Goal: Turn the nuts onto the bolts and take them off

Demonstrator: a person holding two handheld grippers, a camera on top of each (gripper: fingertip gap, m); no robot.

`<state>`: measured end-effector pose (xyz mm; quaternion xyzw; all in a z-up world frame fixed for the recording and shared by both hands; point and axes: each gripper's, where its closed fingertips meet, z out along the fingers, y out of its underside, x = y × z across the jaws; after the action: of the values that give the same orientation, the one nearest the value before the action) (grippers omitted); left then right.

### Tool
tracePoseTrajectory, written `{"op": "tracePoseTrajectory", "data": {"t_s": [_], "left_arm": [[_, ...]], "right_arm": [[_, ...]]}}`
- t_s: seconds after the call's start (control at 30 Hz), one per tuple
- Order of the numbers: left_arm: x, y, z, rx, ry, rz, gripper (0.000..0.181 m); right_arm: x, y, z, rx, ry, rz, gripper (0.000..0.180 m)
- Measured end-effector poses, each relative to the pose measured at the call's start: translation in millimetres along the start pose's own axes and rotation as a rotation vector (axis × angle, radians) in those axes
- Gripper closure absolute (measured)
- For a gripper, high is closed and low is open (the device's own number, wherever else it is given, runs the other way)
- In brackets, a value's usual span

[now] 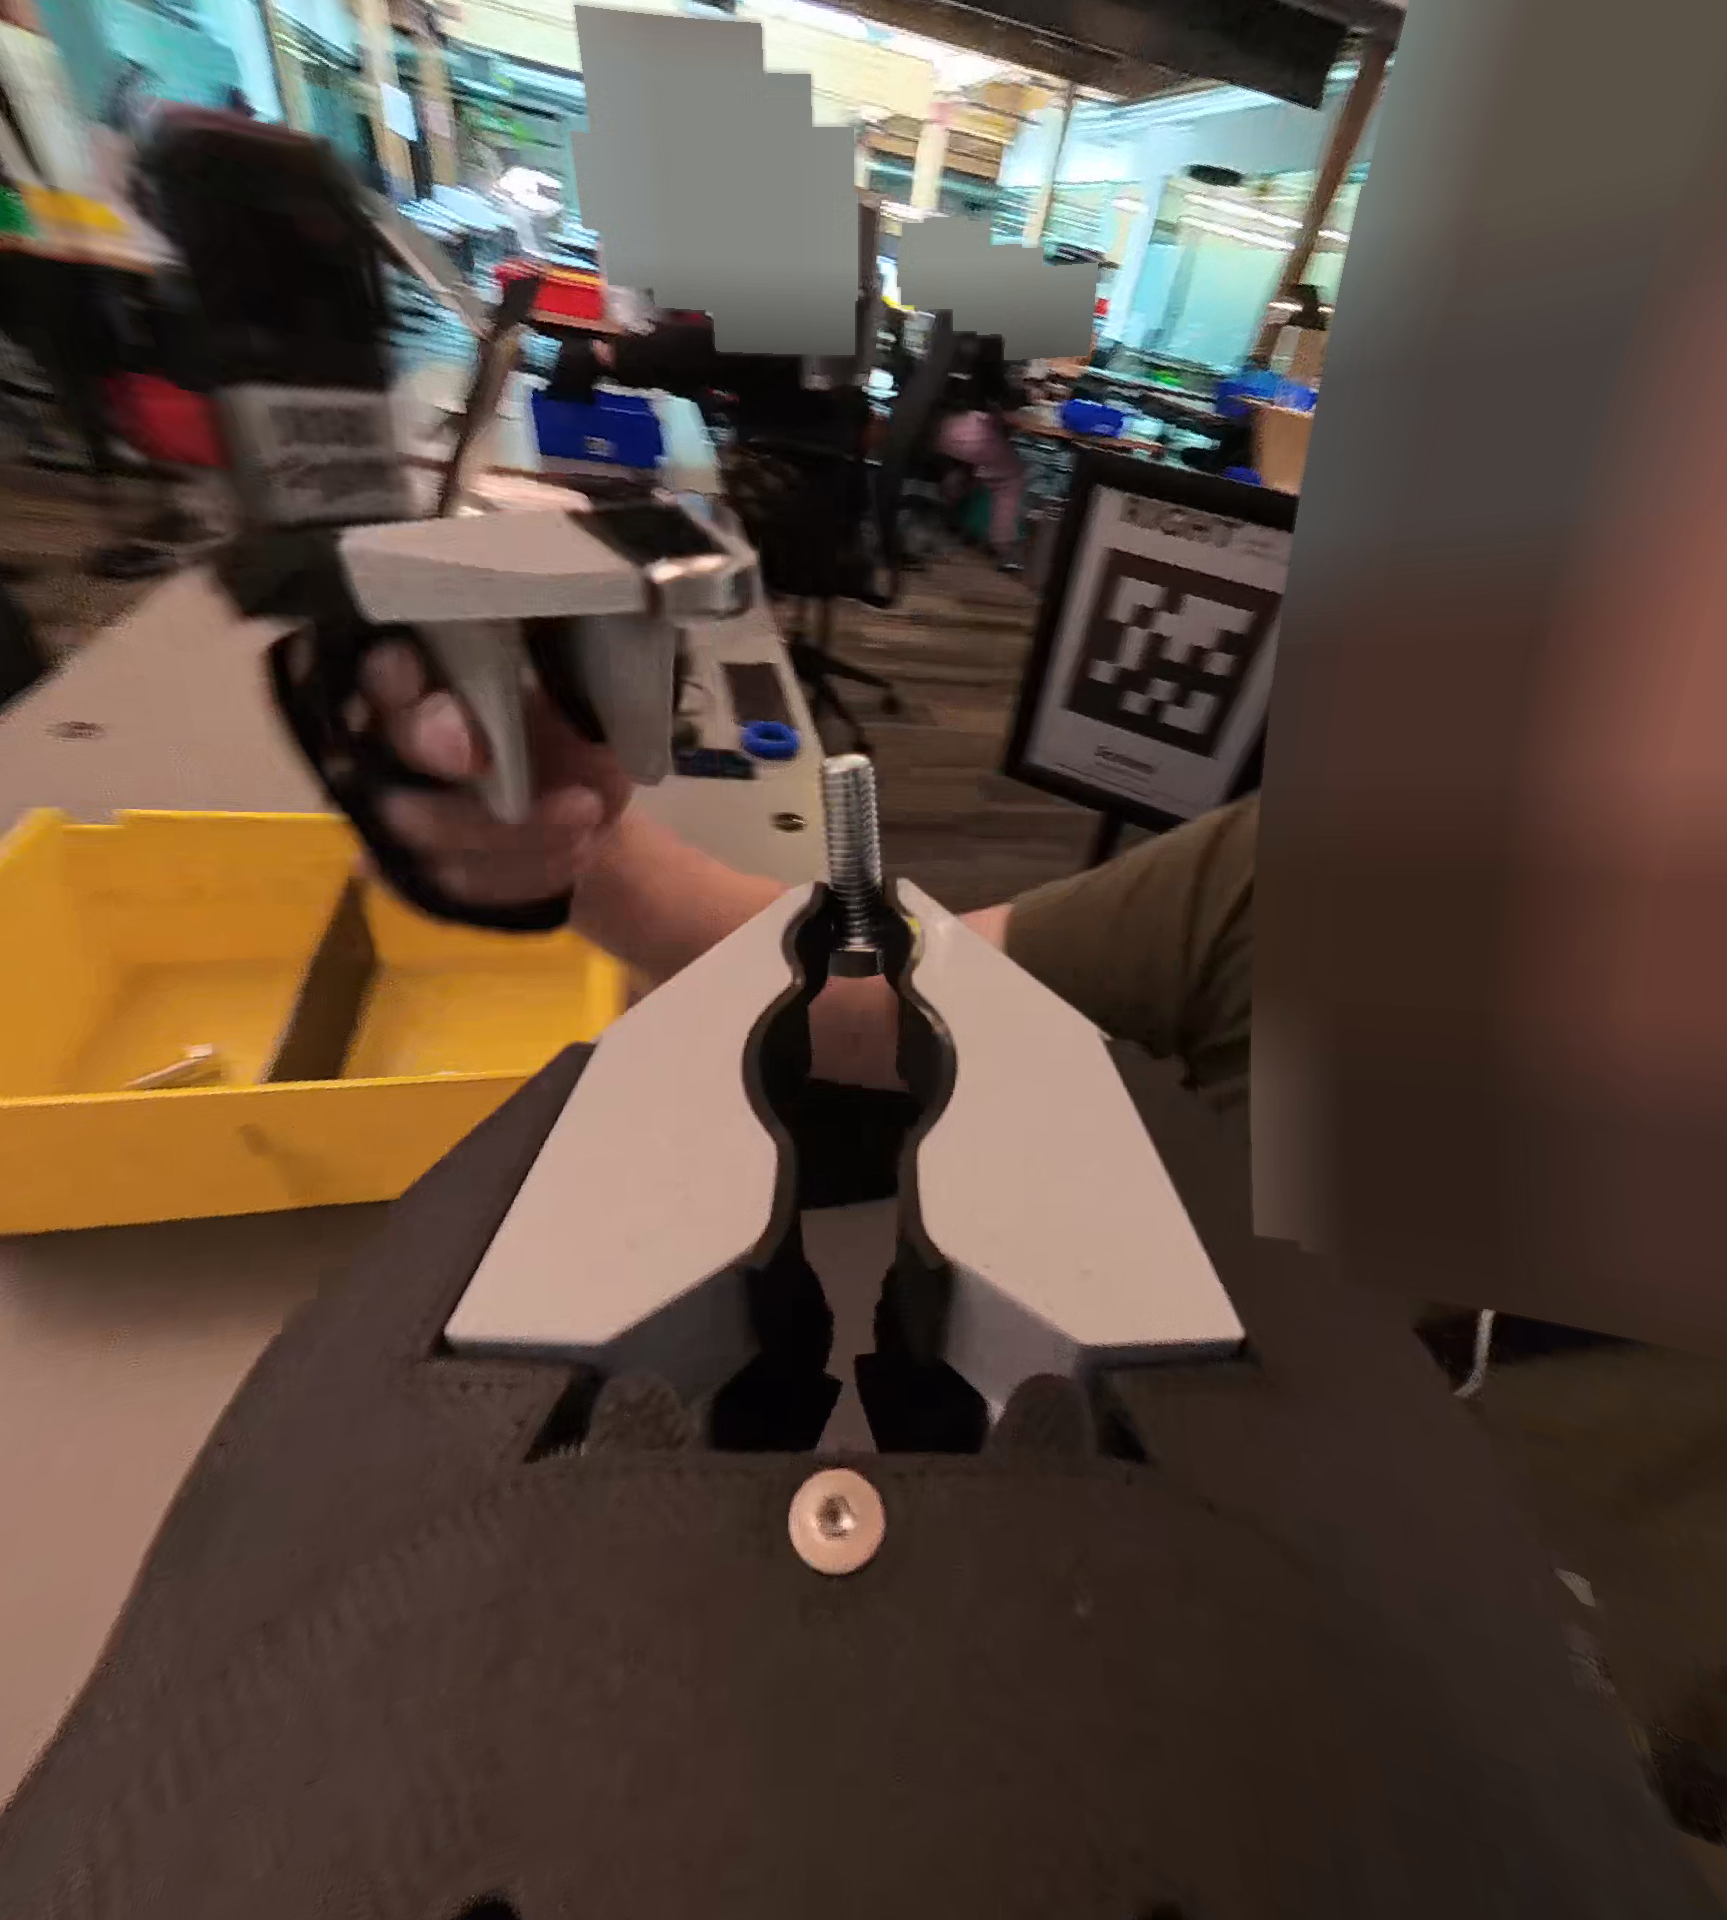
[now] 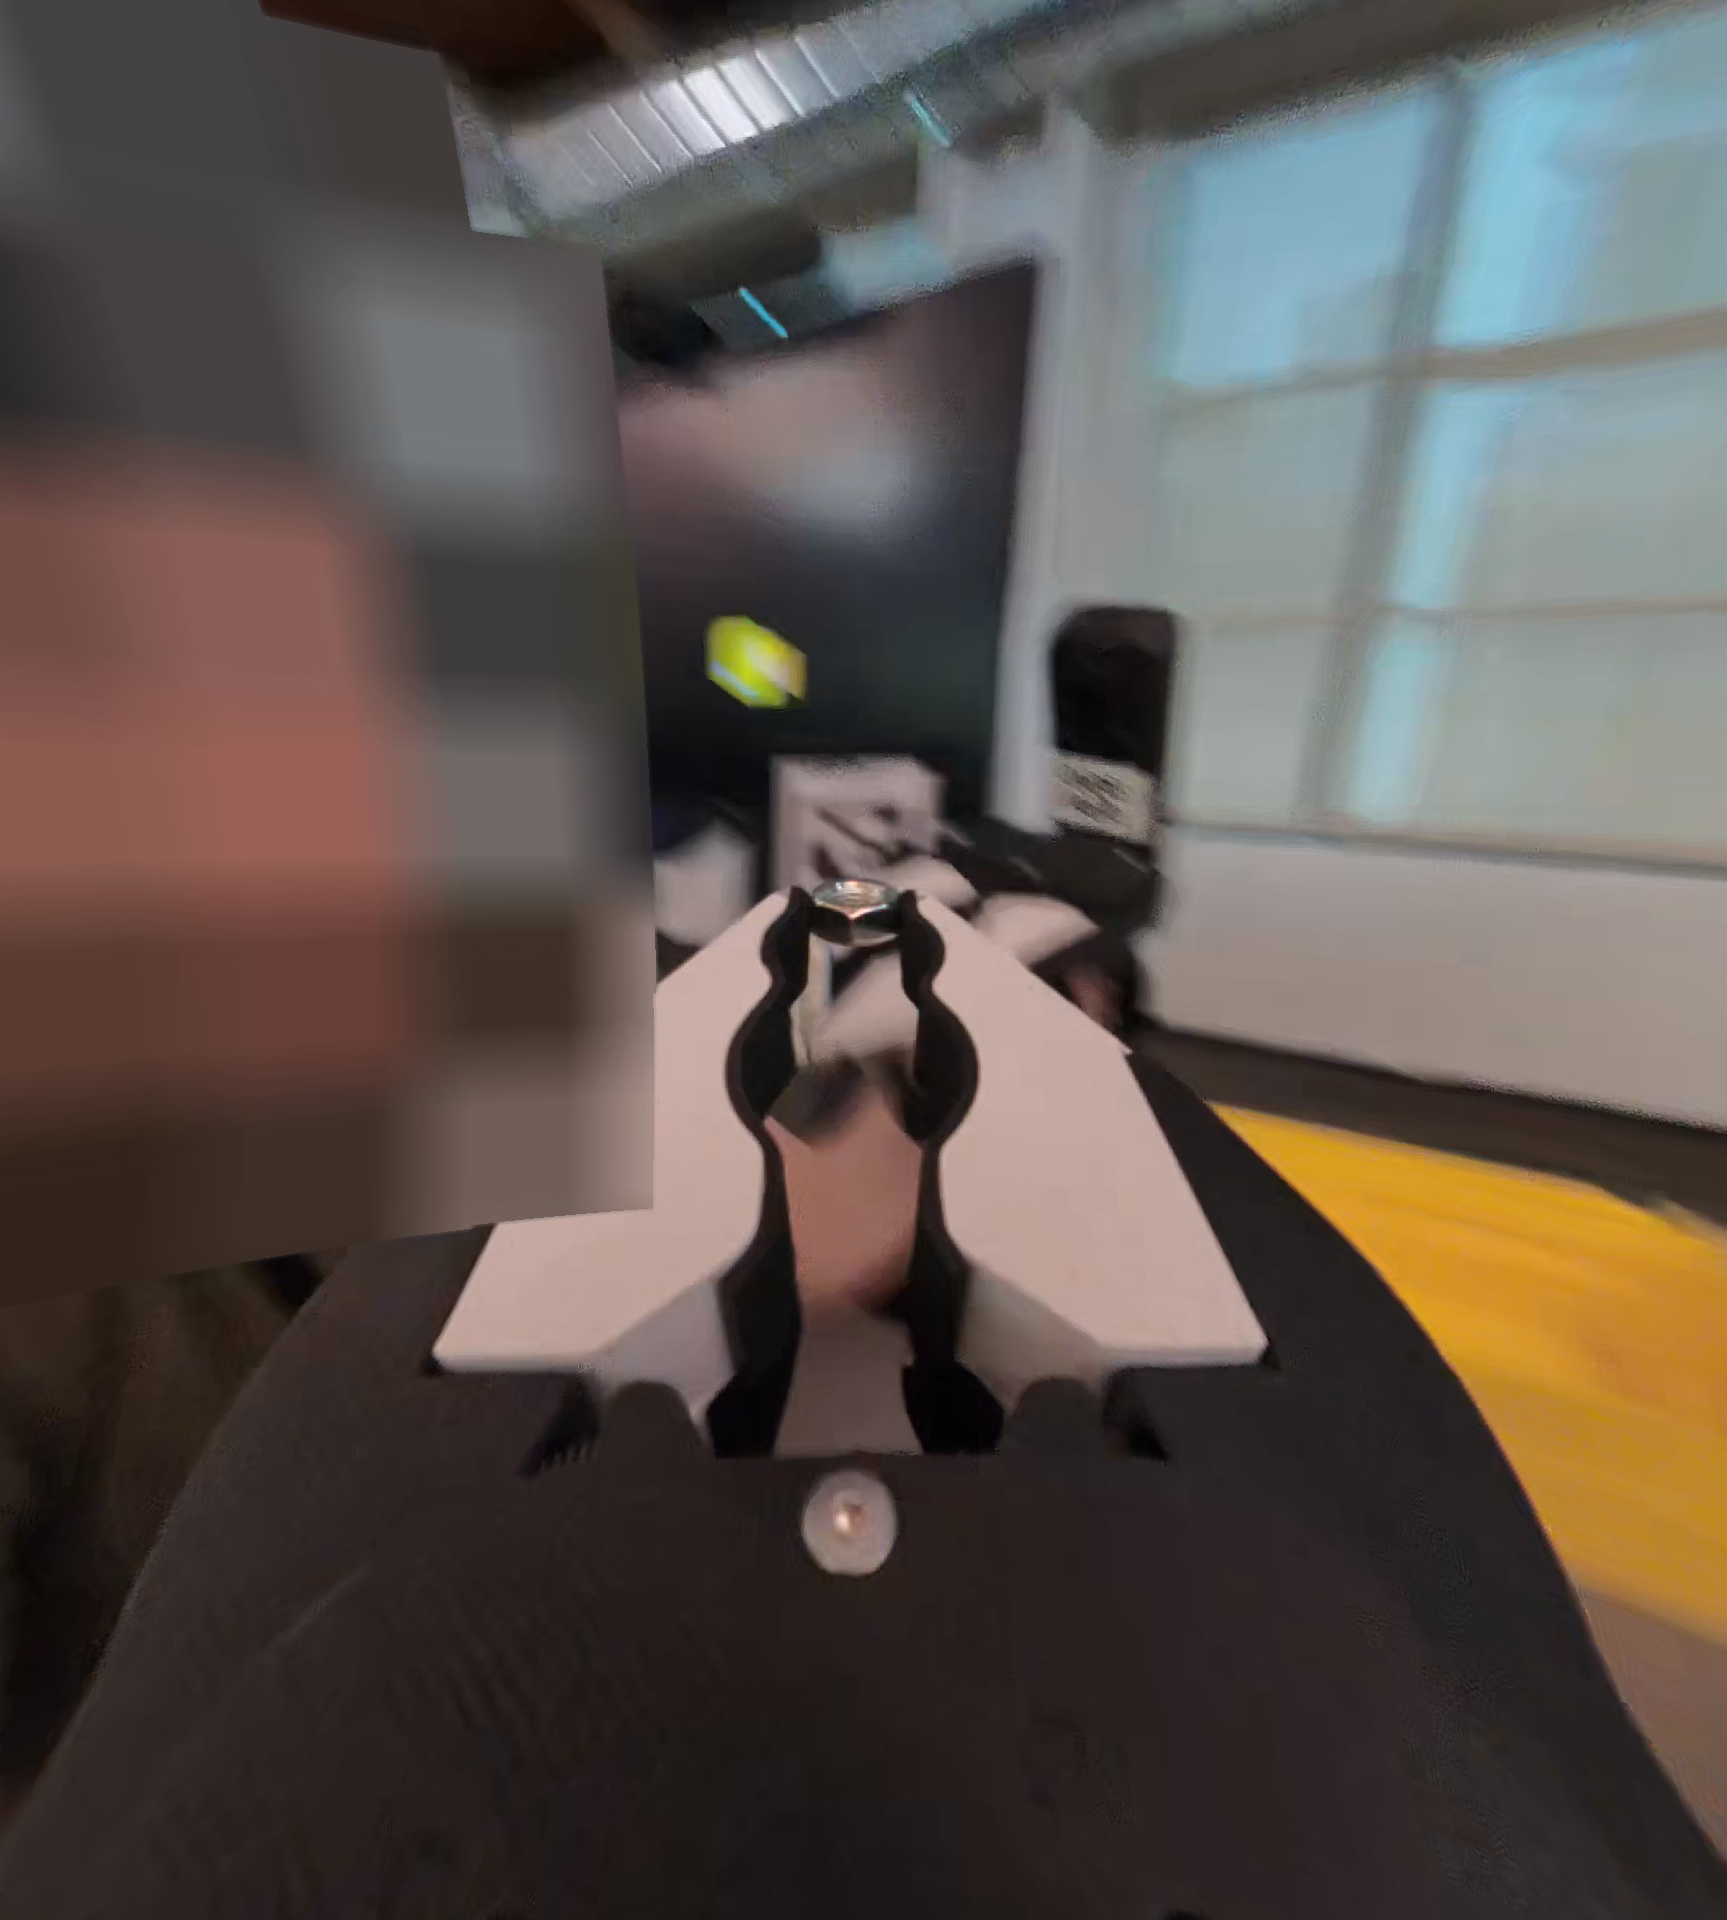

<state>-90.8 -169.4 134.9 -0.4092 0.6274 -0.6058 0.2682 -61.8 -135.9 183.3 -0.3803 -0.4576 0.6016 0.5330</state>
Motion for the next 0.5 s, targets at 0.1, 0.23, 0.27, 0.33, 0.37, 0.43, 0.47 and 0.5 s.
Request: {"op": "tracePoseTrajectory", "data": {"t_s": [0.1,0.23,0.27,0.33,0.37,0.43,0.47,0.5], "left_arm": [[-13,-8,-20,0.029,-0.139,0.031,0.173],[-22,-8,-39,0.013,-0.257,0.070,0.173],[-21,-9,-41,0.020,-0.259,0.072,0.173],[-19,-11,-42,0.031,-0.252,0.069,0.173],[-19,-10,-42,0.029,-0.249,0.067,0.173],[-21,-8,-40,0.017,-0.254,0.067,0.173],[-22,-7,-39,0.012,-0.255,0.065,0.173],[-22,-6,-38,0.006,-0.254,0.062,0.173]], "right_arm": [[26,38,-78,-0.481,0.457,-0.202,0.164],[15,121,-208,-0.951,0.728,0.051,0.163],[9,139,-226,-0.988,0.743,0.167,0.163],[6,166,-253,-1.024,0.769,0.354,0.163],[6,178,-260,-1.036,0.762,0.420,0.163],[5,200,-275,-1.087,0.756,0.519,0.163],[3,210,-280,-1.107,0.752,0.580,0.163],[0,218,-286,-1.134,0.757,0.646,0.163]]}}
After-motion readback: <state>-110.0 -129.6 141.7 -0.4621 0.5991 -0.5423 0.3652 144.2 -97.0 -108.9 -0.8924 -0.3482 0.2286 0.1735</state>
